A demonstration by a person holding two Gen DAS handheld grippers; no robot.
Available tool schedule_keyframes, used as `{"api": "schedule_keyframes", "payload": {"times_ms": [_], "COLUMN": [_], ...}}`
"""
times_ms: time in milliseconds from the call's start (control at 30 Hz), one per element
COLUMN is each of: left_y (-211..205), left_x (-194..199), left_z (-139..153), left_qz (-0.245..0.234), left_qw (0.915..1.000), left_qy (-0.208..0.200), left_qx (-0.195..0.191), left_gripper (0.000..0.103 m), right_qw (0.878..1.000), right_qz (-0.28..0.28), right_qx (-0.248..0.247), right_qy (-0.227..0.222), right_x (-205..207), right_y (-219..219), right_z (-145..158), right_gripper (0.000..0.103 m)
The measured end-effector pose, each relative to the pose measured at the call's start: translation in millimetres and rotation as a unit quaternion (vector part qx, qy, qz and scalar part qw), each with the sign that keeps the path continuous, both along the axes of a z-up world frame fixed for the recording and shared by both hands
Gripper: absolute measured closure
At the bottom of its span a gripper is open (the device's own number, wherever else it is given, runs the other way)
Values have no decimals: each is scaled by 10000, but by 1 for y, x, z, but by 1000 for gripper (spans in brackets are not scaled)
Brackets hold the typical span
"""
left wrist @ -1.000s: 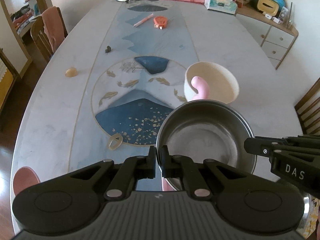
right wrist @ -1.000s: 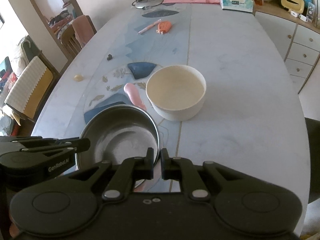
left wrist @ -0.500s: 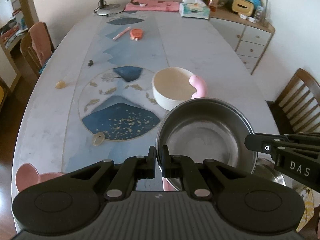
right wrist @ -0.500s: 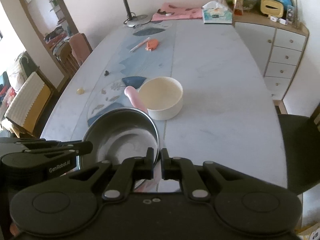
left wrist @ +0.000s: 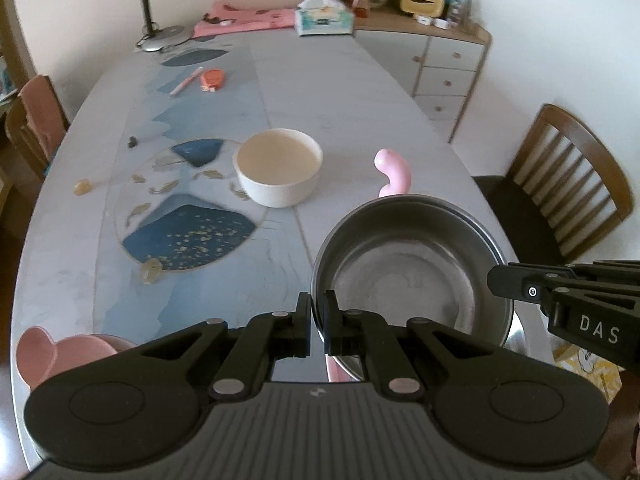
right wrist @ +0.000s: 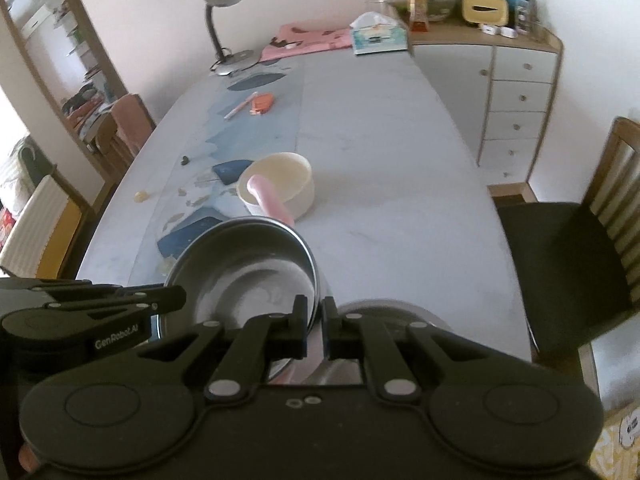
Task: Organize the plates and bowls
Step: 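Carry the pot with both grippers and lower it into the steel bowl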
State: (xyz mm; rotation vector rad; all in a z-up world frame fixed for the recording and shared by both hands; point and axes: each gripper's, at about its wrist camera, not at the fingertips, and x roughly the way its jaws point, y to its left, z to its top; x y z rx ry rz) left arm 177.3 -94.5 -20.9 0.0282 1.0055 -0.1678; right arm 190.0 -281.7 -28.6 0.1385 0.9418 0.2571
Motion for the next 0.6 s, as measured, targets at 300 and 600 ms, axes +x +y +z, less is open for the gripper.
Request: {"api": "schedule_keyframes", "payload": {"times_ms": [300,600], "left_y": [-40,-72], "left_x": [-12,-12], "left_z": [-12,-43], "left_qz": [-427,-632], "left_qw": [9990,9970], "left_qy": [117,434], "left_qx": [29,89], "left_gripper": [99,99], "right_qw": [9991,9972], "right_qz": [-414,-588], "right_qx": [-39,-81], "right_qy": [124,449], "right_x": [-24,-29], "right_y": [-34,-61], "right_z": [-10,-39], "right_gripper": [96,96]}}
